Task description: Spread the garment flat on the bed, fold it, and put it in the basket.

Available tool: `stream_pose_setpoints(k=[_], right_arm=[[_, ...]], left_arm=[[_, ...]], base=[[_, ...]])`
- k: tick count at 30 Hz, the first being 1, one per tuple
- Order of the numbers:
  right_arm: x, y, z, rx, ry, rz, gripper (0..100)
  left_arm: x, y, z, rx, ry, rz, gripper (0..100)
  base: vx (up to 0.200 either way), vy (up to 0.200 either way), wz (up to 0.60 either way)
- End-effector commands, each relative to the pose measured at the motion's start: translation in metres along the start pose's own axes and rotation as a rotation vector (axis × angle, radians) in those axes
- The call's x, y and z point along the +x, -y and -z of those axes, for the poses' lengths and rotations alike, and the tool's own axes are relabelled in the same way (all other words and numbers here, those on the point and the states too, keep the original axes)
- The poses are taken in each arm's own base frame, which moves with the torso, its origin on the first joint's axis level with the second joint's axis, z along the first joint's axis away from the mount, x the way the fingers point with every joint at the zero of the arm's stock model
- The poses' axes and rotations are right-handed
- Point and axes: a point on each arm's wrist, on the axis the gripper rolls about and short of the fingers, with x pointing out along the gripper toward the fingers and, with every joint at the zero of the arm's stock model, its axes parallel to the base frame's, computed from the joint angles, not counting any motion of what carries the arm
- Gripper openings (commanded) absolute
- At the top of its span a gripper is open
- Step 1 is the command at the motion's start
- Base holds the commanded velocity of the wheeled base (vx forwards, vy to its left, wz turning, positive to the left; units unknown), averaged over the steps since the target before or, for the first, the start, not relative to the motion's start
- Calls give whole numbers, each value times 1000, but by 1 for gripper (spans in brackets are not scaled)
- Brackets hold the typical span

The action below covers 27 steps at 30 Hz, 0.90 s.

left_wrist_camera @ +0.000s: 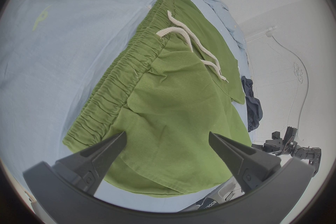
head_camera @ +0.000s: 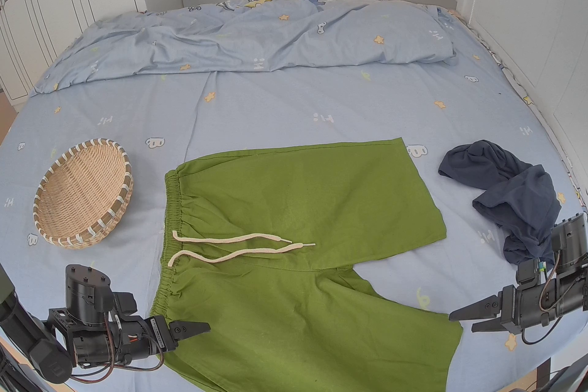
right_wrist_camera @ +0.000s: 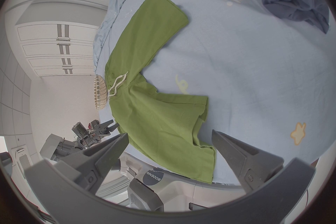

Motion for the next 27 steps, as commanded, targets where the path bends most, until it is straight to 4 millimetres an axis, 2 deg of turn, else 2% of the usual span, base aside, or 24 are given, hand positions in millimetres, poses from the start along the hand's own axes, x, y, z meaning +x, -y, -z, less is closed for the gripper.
stream_pose_setpoints(k=[1,7,16,27], right_arm=[[13,6,-5,31,-47,25,100],[36,12,-6,25,-143,22,100],[41,8,-11,8,-156,-45,100],[61,14,-25,0,-99,-81,100]], left_arm=[[-2,-3,4,-4,-13,-11,100],[-1,-4,4,-8,-16,-17,100],[-1,-4,4,-9,-15,-17,100],[0,-5,4,-11,-20,-21,100]], base=[[0,0,0],[0,0,0],[0,0,0],[0,0,0]])
